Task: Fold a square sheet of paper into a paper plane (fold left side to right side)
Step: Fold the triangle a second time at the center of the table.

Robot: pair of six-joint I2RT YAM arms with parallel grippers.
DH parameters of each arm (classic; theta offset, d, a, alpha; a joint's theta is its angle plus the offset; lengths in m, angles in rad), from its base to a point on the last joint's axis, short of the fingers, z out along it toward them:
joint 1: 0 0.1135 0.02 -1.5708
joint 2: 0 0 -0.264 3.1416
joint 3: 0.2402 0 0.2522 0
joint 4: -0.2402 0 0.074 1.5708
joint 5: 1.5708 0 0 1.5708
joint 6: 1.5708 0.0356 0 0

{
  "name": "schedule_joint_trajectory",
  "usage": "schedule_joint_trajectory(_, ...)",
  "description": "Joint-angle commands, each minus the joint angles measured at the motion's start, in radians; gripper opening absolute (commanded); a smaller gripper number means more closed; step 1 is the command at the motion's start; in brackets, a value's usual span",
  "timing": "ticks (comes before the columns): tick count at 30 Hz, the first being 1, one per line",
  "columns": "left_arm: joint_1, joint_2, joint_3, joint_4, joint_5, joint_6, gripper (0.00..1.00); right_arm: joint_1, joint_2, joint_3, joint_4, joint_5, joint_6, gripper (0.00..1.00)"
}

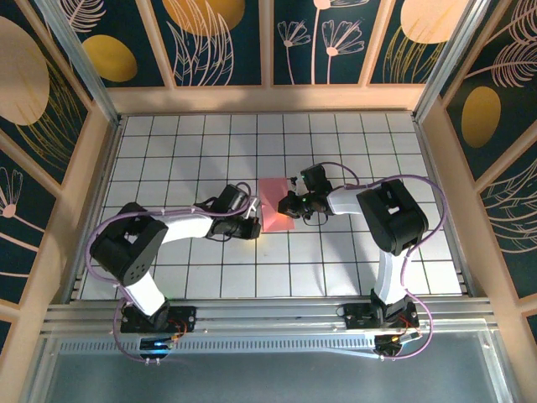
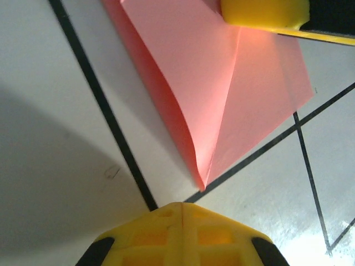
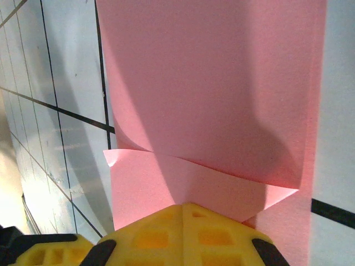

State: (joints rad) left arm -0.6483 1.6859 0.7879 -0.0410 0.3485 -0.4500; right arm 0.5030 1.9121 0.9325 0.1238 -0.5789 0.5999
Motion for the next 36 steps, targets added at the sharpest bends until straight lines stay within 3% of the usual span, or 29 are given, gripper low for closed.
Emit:
schedule_joint_trajectory(1,0.012,-0.059,0.009,-0.05,-0.011,-0.021,0.0,-0.018,0.059,-0.023,-0.124,0.094,-0.038,0.0)
schedule_joint_trajectory(6,0.011,-0.034,0.029,0.053,0.111,-0.065,0.0,-0.018,0.059,-0.021,-0.124,0.094,-0.037,0.0)
schedule_joint_trajectory(11,0.009,0.057,0.074,0.104,0.15,-0.082,0.0,-0.018,0.062,-0.022,-0.126,0.094,-0.038,0.0)
schedule_joint_trajectory(21,0.01,0.162,0.145,0.145,0.182,-0.08,0.0,-0.017,0.065,-0.023,-0.126,0.093,-0.037,0.0)
schedule_joint_trajectory(36,0.009,0.252,0.223,0.159,0.132,-0.102,0.0,-0.017,0.068,-0.021,-0.127,0.09,-0.04,0.0)
